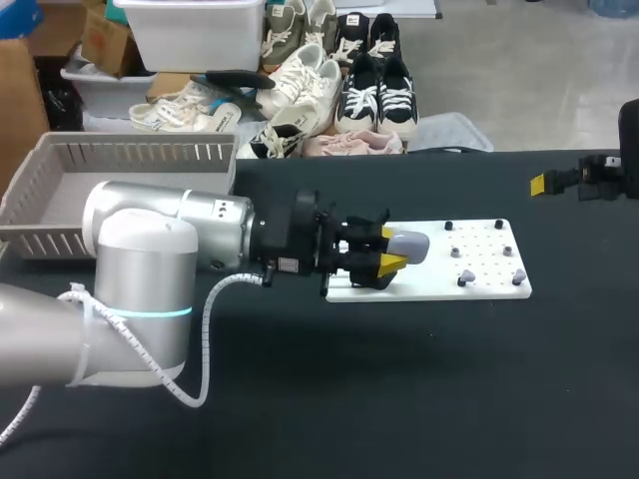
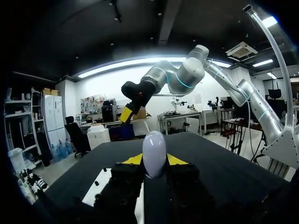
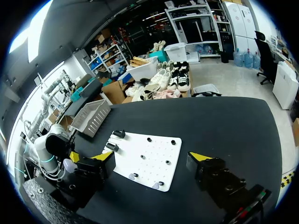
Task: Pick up each earbud case from the left stands, insert the matching earbuds, close the lid, and place the case in the box.
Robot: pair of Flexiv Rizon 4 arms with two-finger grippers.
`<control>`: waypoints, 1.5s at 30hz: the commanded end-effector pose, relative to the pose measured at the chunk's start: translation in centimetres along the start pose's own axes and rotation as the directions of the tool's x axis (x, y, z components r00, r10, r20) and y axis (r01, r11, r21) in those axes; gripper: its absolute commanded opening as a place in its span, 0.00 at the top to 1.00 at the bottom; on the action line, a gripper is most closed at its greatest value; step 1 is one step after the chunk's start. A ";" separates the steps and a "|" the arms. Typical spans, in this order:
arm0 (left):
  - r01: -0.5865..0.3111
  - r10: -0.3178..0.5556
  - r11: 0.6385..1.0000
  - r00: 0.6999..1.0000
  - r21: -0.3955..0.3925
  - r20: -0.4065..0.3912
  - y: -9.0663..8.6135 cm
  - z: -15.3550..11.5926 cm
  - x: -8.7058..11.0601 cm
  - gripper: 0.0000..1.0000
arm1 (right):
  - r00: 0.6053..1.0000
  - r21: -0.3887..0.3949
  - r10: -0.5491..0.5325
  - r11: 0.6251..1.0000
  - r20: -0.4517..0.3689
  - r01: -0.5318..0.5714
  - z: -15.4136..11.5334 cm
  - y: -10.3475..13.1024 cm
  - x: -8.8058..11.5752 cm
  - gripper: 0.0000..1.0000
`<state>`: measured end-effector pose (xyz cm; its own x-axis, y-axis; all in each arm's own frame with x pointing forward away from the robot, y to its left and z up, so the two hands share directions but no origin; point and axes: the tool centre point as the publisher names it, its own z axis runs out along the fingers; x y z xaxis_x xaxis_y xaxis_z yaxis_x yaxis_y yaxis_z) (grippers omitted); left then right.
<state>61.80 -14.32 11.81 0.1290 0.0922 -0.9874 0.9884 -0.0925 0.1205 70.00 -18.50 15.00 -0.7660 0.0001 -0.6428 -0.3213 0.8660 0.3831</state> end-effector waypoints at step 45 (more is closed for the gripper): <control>0.006 -0.007 1.000 0.997 0.013 0.080 1.0 3.6 1.0 1.00 | 0.997 0.012 -0.074 0.997 -0.012 0.074 -1.9 0.9 2.6 0.00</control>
<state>62.55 -17.67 10.67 0.1134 0.0172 -0.9934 0.9877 -0.1104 0.1108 68.04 -18.83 14.45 -0.7510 -0.0696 -0.6566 -0.3751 0.8633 0.3376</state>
